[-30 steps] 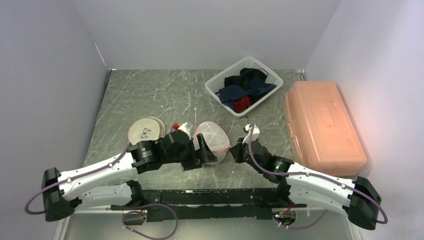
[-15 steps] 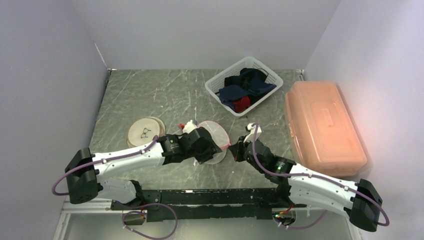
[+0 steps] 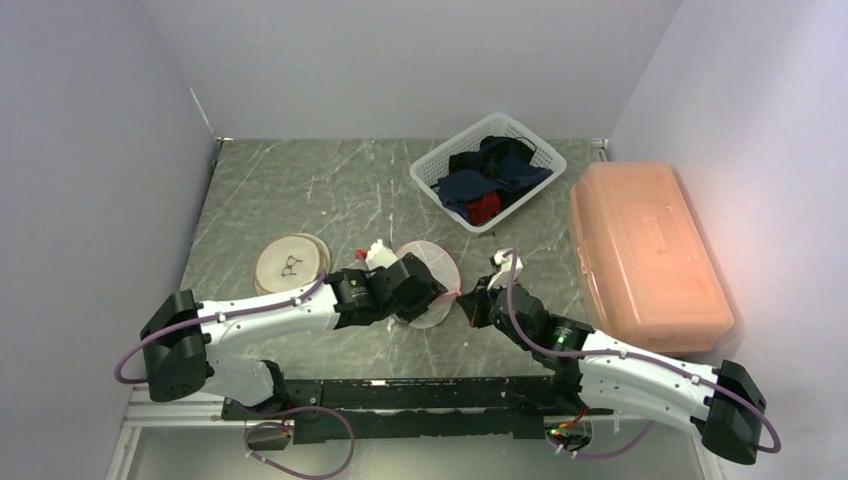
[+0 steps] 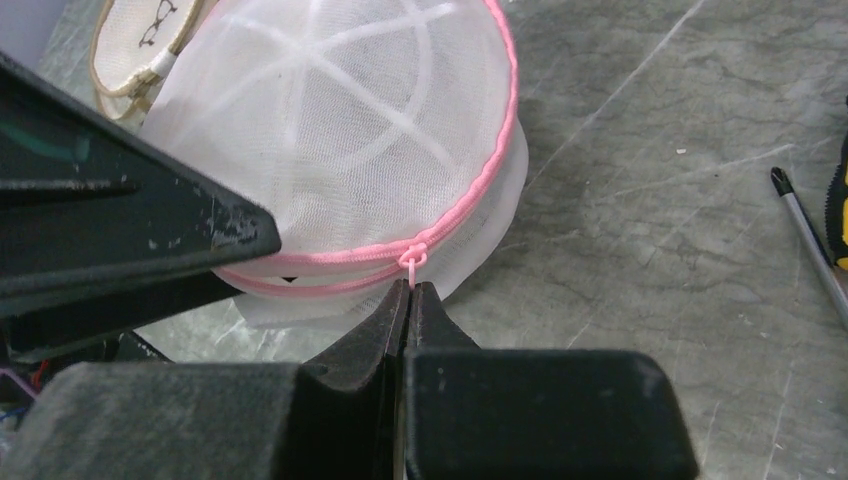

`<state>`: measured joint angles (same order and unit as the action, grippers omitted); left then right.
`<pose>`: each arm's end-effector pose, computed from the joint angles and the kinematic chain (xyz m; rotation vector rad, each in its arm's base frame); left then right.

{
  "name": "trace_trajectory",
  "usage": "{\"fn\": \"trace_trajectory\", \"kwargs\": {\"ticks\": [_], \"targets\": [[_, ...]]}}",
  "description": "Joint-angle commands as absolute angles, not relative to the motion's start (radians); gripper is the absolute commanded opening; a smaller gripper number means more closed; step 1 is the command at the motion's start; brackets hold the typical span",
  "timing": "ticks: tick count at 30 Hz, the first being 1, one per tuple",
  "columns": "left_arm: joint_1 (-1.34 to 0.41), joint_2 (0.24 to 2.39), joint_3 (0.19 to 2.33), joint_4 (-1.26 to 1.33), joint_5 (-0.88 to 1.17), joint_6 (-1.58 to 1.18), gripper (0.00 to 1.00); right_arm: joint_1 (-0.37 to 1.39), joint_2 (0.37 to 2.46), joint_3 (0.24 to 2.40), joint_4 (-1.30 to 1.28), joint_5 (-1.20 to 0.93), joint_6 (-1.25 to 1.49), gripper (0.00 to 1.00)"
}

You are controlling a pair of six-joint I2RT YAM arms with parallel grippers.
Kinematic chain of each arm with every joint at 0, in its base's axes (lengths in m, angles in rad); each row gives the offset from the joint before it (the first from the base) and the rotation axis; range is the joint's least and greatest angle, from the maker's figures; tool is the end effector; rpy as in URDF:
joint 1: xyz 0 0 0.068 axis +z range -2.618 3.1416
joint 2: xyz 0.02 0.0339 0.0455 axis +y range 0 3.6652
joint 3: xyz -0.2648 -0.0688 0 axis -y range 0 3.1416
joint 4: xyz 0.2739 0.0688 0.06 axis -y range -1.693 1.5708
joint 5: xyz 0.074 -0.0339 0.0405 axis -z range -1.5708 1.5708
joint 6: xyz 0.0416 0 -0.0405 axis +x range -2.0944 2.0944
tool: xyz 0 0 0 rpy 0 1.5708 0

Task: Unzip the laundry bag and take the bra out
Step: Unzip the laundry bag at the center of the board.

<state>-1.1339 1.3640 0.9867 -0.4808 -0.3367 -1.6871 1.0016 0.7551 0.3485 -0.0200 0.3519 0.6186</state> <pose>0.1463 -0.2809 0.2418 -0.8579 2.4270 -0.8744 0.1228 0.1653 0.1950 -0.1578 2.0320 0.6963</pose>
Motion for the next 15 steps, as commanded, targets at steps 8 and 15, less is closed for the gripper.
{"fn": "trace_trajectory", "kwargs": {"ticks": [8, 15], "targets": [[-1.135, 1.376, 0.953, -0.403, -0.427, -1.705, 0.59, 1.035, 0.710, 0.325, 0.041, 0.313, 0.582, 0.00], [-1.126, 1.383, 0.933, -0.393, -0.411, -1.705, 0.46, 1.048, 0.669, 0.308, 0.050, 0.290, 0.562, 0.00]]}}
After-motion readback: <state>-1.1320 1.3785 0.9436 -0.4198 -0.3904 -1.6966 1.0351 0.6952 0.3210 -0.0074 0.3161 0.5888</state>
